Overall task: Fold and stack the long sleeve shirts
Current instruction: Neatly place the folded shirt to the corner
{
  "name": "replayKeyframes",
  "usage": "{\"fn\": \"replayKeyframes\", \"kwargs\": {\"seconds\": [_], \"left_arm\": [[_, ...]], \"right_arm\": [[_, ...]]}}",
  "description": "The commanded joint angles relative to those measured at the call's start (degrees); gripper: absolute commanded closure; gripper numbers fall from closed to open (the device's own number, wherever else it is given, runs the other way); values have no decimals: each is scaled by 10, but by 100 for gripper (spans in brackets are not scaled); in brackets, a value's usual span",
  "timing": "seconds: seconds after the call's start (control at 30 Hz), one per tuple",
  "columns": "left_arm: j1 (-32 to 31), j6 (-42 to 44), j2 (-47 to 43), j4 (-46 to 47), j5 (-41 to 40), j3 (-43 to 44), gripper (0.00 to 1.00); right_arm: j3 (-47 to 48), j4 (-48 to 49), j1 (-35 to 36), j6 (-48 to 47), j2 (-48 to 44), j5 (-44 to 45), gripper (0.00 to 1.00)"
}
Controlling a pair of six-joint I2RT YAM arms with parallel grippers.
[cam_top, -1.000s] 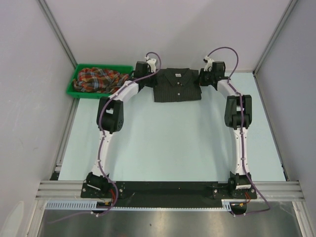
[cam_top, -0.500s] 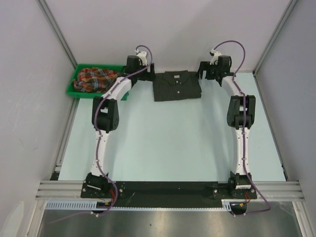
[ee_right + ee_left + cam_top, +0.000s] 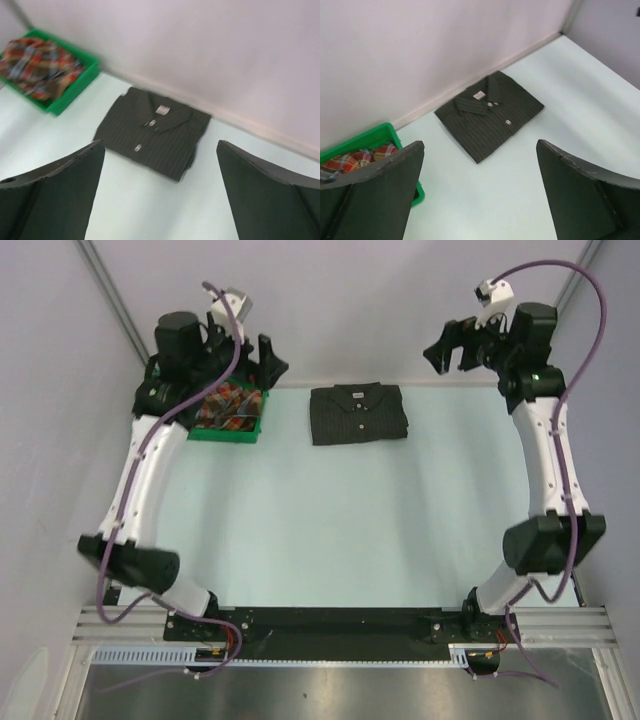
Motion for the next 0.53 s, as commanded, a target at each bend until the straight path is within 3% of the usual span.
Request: {"fn": "replayKeyframes", "kwargs": {"seconds": [0.0,0.23,0.5], "left_arm": [[-3,32,-71,-127,58,-135,1],[-3,42,-248,-127,3,-388,1],[-2,26,-322,-106,-30,-540,1]], "right_arm": [[-162,-137,15,-39,-91,-47,0],[-433,-152,21,-28,-270,-58,0],[-551,-164,17,-23,-378,-37,0]]}}
